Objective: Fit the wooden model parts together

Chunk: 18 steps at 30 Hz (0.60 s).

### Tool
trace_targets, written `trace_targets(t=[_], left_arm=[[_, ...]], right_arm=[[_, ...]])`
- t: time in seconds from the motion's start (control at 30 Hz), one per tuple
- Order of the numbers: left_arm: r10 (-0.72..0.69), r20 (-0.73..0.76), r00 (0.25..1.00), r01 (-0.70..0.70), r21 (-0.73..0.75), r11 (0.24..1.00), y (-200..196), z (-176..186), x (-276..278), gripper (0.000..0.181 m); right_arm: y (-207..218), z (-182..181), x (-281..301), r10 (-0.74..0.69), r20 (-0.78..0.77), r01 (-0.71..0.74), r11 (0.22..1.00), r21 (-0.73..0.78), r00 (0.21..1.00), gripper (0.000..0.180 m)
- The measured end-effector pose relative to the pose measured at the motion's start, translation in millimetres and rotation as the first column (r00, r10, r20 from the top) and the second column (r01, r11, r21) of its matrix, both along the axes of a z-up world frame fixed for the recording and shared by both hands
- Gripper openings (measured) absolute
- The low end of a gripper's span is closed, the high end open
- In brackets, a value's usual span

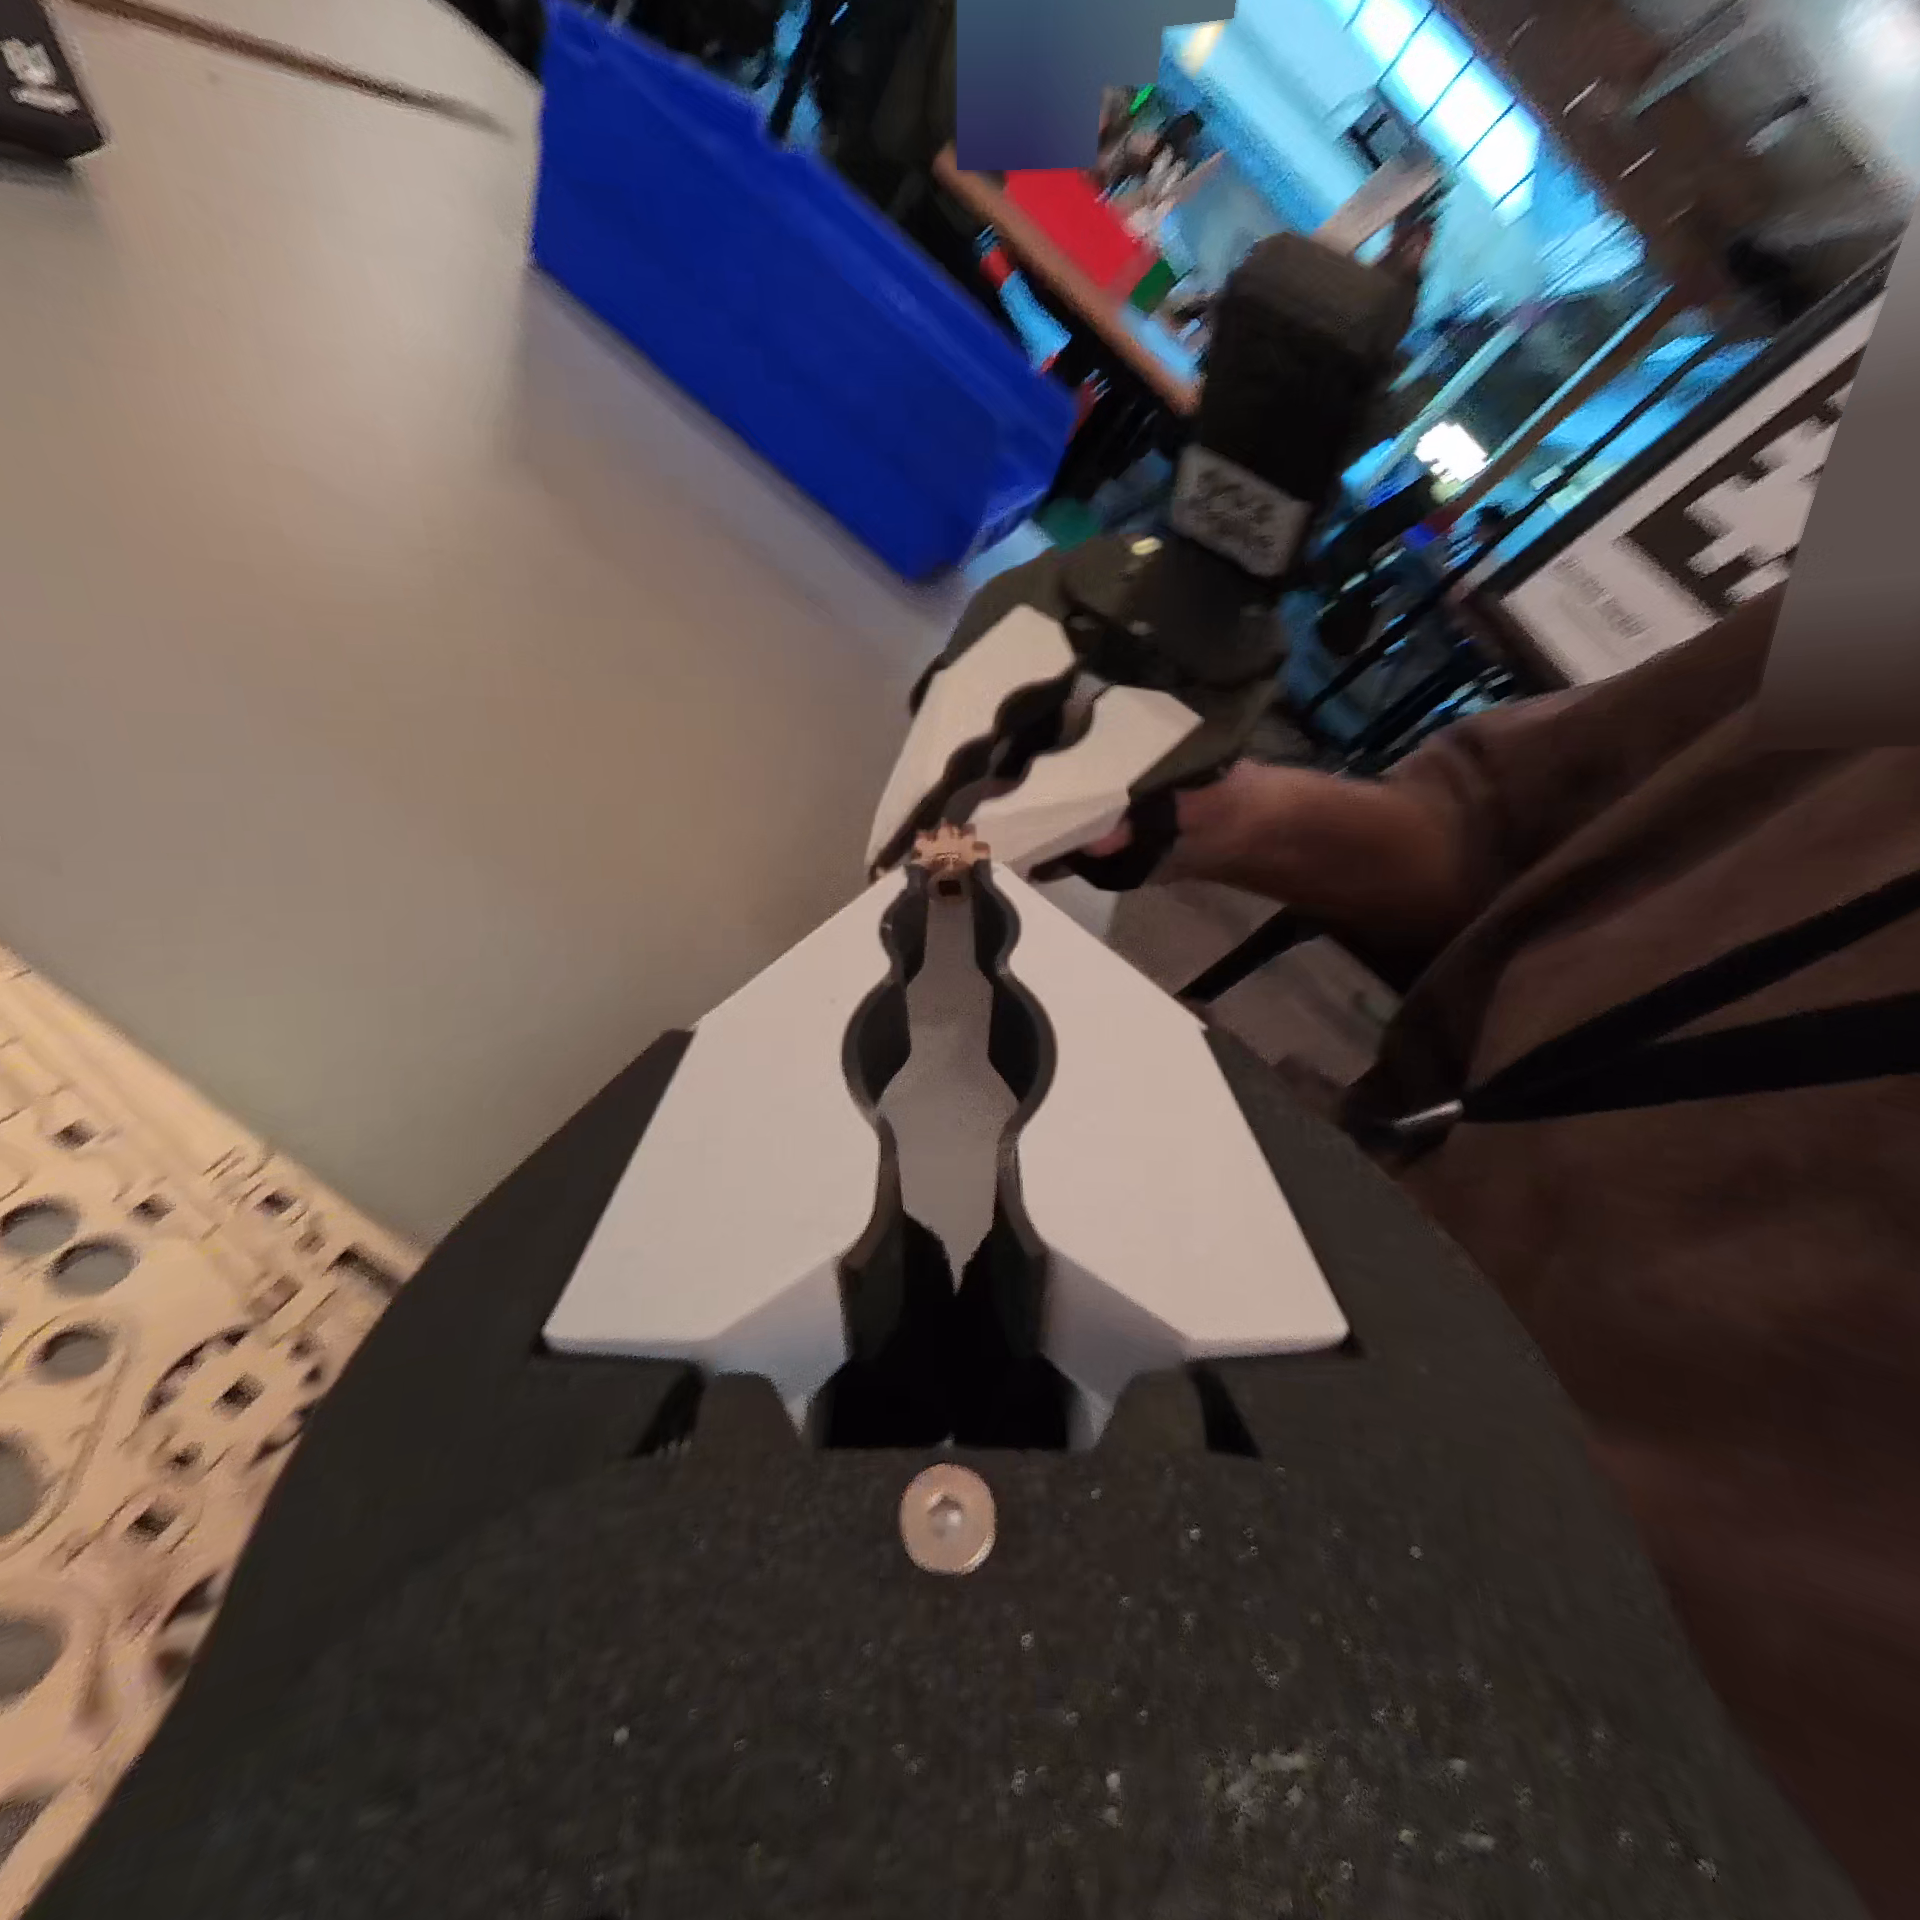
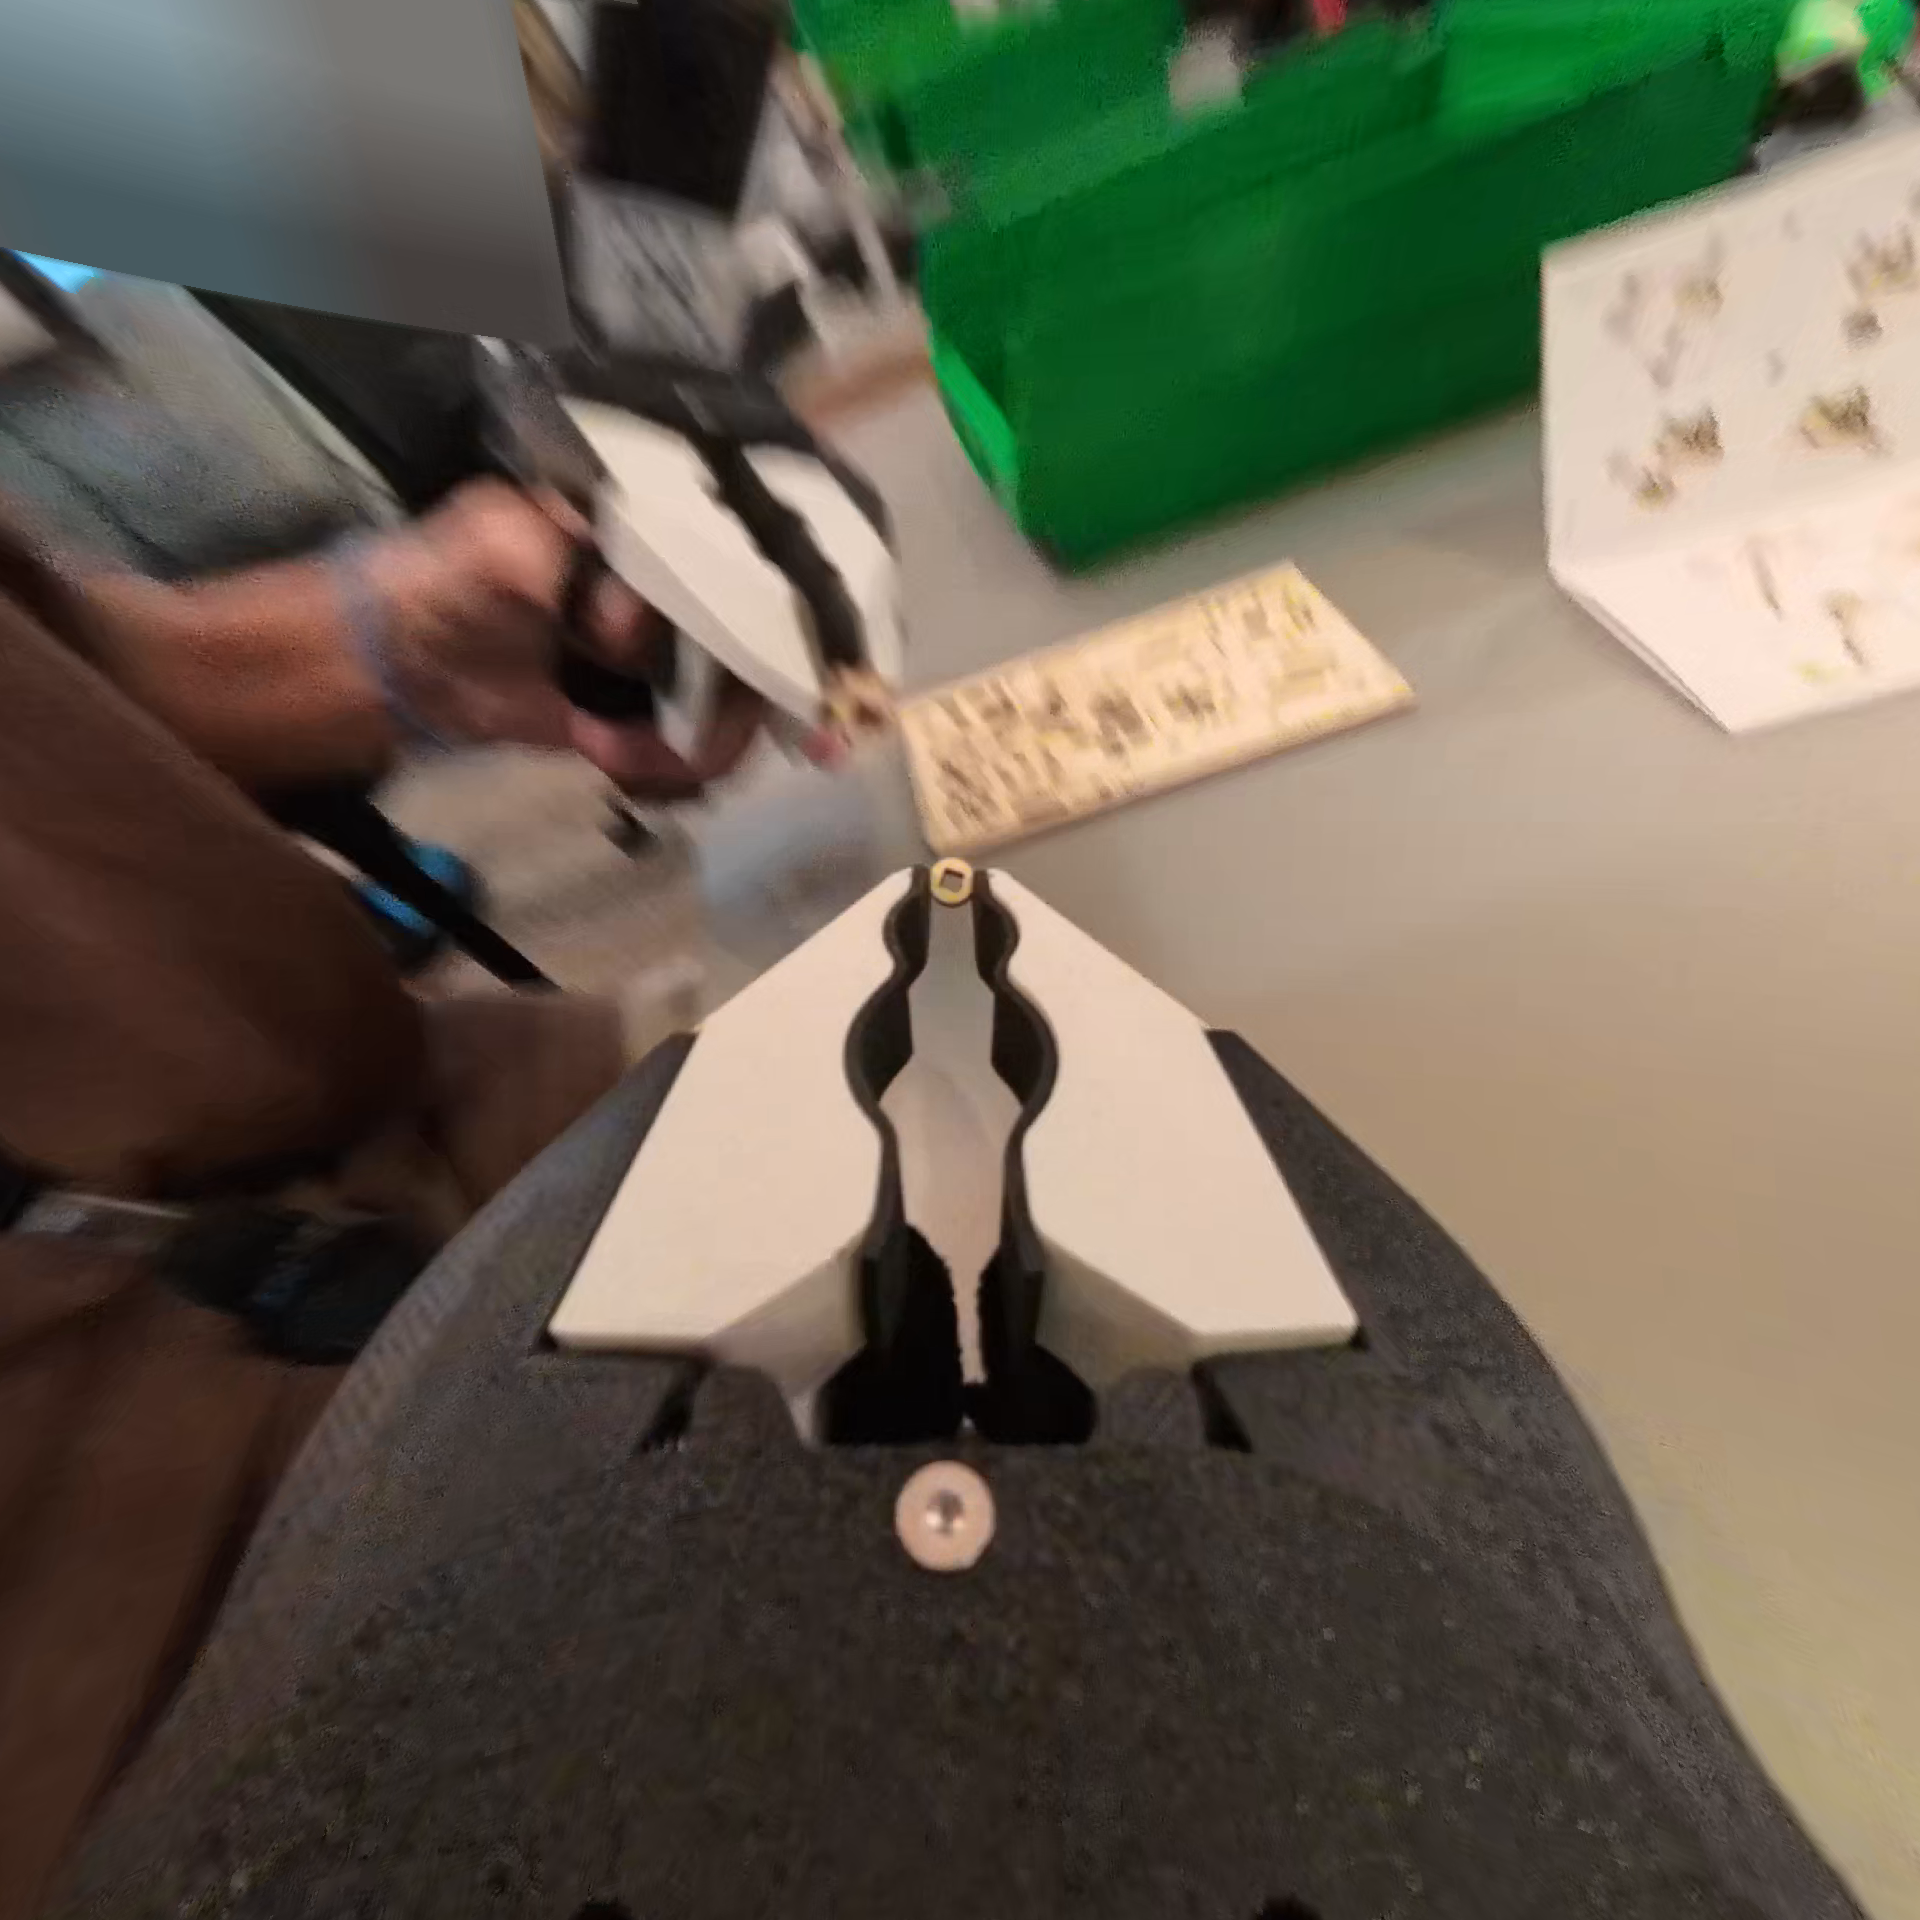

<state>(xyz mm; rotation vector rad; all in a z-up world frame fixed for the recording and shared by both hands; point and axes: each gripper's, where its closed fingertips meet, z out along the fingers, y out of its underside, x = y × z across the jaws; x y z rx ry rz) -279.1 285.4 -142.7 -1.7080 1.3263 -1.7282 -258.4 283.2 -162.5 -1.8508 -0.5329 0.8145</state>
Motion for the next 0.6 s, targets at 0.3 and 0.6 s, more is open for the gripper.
trace_targets(t=[0.3,0.6], left_arm=[[-0.053,0.218,0.975,0.114,-0.278,0.954,-13,38,16,0.006],[-0.048,0.236,0.971,0.116,-0.284,0.952,-14,42,14,0.005]], right_arm=[[-9,55,-1,0.122,-0.254,-0.082,0.984,0.161,0.959,0.007],[-9,63,-3,0.121,-0.299,-0.073,0.983,0.167,0.946,0.007]])
